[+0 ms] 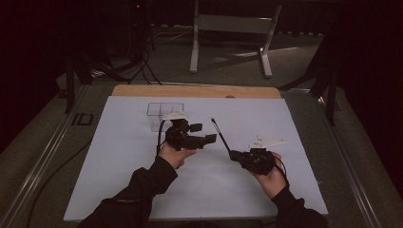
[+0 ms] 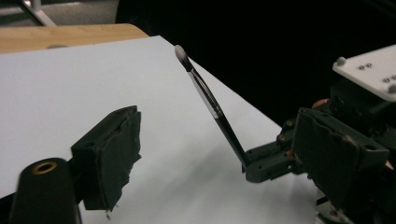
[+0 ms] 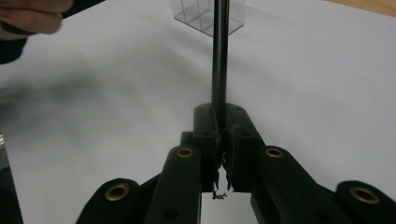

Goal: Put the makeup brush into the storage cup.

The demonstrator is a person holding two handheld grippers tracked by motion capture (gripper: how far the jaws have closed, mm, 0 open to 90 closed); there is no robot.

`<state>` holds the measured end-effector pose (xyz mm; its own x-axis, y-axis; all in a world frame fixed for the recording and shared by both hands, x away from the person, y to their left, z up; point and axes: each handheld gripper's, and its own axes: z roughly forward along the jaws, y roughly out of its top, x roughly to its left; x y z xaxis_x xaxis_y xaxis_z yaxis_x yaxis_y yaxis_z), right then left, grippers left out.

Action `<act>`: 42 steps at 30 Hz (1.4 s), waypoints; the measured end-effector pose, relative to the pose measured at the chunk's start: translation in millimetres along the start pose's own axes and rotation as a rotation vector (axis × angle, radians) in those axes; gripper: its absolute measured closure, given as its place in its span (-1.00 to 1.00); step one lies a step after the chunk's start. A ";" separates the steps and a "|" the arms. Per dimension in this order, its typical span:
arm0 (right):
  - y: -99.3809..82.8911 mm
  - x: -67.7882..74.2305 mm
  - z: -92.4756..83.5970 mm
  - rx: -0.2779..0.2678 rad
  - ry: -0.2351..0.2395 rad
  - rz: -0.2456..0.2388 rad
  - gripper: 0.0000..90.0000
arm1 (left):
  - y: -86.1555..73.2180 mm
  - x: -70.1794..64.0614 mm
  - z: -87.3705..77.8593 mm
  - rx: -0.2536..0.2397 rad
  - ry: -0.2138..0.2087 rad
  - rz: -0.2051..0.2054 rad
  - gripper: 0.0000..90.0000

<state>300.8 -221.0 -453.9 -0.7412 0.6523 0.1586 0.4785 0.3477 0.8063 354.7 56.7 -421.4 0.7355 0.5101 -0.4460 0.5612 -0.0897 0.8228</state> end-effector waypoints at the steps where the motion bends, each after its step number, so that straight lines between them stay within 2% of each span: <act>1: 0.2 0.1 0.1 0.001 0.003 0.000 0.88 | 0.0 0.0 0.0 0.000 0.000 0.000 -0.53; 2: 0.3 0.4 0.3 0.001 0.002 -0.001 0.88 | -1.1 3.0 5.0 -0.016 0.013 -0.037 -0.43; 4: 0.4 0.5 0.2 0.000 0.001 -0.001 0.88 | -1.6 4.4 6.5 -0.027 0.005 -0.049 -0.27; 5: 0.5 0.4 0.2 0.000 0.003 0.000 0.88 | -2.1 5.9 8.3 -0.031 0.006 -0.059 -0.27; 7: 0.5 0.7 -0.1 0.001 0.002 -0.002 0.88 | -3.1 8.5 11.6 -0.037 -0.024 -0.086 -0.11; 8: 0.5 0.8 0.0 0.002 0.000 -0.002 0.88 | -3.9 9.1 14.8 -0.033 -0.044 -0.090 -0.05; 10: 0.3 0.8 0.6 0.004 0.003 -0.003 0.88 | -4.3 8.4 17.9 -0.030 -0.059 -0.092 0.07; 13: -0.1 1.9 1.9 0.010 0.003 -0.009 0.88 | -3.6 8.6 20.3 -0.040 -0.076 -0.103 0.21; 16: -0.2 2.6 2.4 0.012 0.002 -0.013 0.88 | -2.5 8.4 21.4 -0.045 -0.073 -0.116 0.29; 18: -0.2 2.9 2.7 0.014 0.003 -0.016 0.88 | -2.0 8.7 22.3 -0.047 -0.091 -0.127 0.42; 19: -0.4 3.1 2.8 0.016 0.002 -0.019 0.88 | -1.8 8.0 22.7 -0.043 -0.088 -0.125 0.56; 21: -0.4 3.1 2.9 0.018 0.002 -0.019 0.88 | -2.5 7.1 22.5 -0.049 -0.084 -0.117 0.61; 22: -0.6 3.1 2.7 0.017 0.004 -0.023 0.88 | -3.0 6.9 22.5 -0.048 -0.090 -0.112 0.76; 24: -0.8 3.4 2.7 0.020 0.002 -0.027 0.88 | -3.1 6.3 22.1 -0.049 -0.087 -0.105 0.76; 30: -1.0 6.0 5.5 0.042 -0.011 -0.068 0.88 | -2.6 -0.6 21.5 -0.055 -0.150 -0.101 0.88; 31: -0.9 6.1 5.1 0.038 -0.009 -0.070 0.88 | -1.5 -1.8 20.6 -0.056 -0.152 -0.086 0.89; 35: -0.3 6.3 3.5 0.024 -0.002 -0.080 0.87 | -0.3 -4.4 19.4 -0.064 -0.158 -0.081 0.90; 37: -0.6 5.1 3.9 0.013 0.001 -0.099 0.84 | 0.7 -9.4 18.6 -0.066 -0.143 -0.043 0.91; 41: -1.9 3.1 5.4 -0.001 0.014 -0.098 0.36 | 1.8 -13.1 18.3 -0.078 -0.152 -0.009 0.91; 42: -1.9 3.1 5.4 -0.001 0.014 -0.098 0.36 | 1.8 -13.1 18.3 -0.078 -0.152 -0.009 0.91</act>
<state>300.1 -215.9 -458.0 -0.7911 0.6055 0.0872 0.4028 0.4083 0.8192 353.0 34.2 -420.6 0.7830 0.3747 -0.4964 0.5408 -0.0159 0.8410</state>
